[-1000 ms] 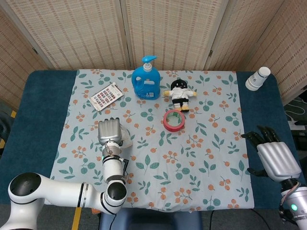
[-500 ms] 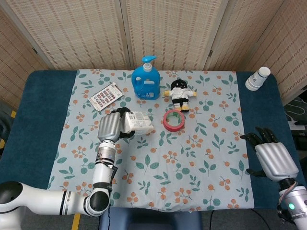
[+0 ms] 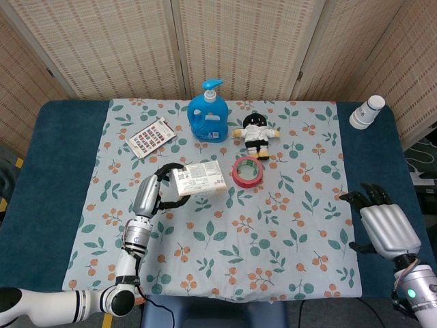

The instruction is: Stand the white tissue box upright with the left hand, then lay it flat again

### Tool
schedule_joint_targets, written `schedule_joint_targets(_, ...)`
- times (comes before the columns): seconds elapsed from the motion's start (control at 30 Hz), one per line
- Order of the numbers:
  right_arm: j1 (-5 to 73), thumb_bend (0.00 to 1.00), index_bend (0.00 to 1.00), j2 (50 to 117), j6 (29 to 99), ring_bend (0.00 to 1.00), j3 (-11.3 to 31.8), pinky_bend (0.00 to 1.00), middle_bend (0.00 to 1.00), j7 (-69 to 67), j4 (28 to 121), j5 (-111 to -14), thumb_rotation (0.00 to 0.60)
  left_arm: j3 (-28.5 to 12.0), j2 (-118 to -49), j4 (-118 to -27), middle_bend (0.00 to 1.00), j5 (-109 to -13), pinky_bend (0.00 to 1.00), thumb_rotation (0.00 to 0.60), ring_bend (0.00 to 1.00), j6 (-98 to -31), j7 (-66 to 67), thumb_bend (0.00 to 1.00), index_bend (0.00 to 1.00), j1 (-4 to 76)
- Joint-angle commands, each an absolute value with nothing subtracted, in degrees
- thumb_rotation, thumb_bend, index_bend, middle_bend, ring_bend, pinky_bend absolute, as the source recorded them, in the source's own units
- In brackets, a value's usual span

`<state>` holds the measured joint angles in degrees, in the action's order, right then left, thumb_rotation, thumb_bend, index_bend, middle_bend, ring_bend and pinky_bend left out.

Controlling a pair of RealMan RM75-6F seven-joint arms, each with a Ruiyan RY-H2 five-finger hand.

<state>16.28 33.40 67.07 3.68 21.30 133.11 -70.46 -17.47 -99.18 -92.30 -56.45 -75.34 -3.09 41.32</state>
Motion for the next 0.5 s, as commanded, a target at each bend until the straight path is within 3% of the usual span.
schedule_joint_targets(0.03, 16.3, 0.05, 0.2, 33.3, 67.1, 0.0, 3.7, 0.0, 0.17, 21.2, 133.2, -70.3, 0.6, -14.1, -102.6, -85.2, 0.51, -60.3, 0.35, 0.6, 0.3, -73.3, -10.7, 0.24, 0.43, 37.1)
schedule_joint_targets(0.5, 16.7, 0.06, 0.2, 34.2, 68.0, 0.0, 3.9, 0.0, 0.17, 23.0, 132.6, -68.6, 0.6, -13.1, -110.3, -69.0, 0.52, -67.1, 0.36, 0.6, 0.3, -72.6, -19.8, 0.25, 0.43, 33.8)
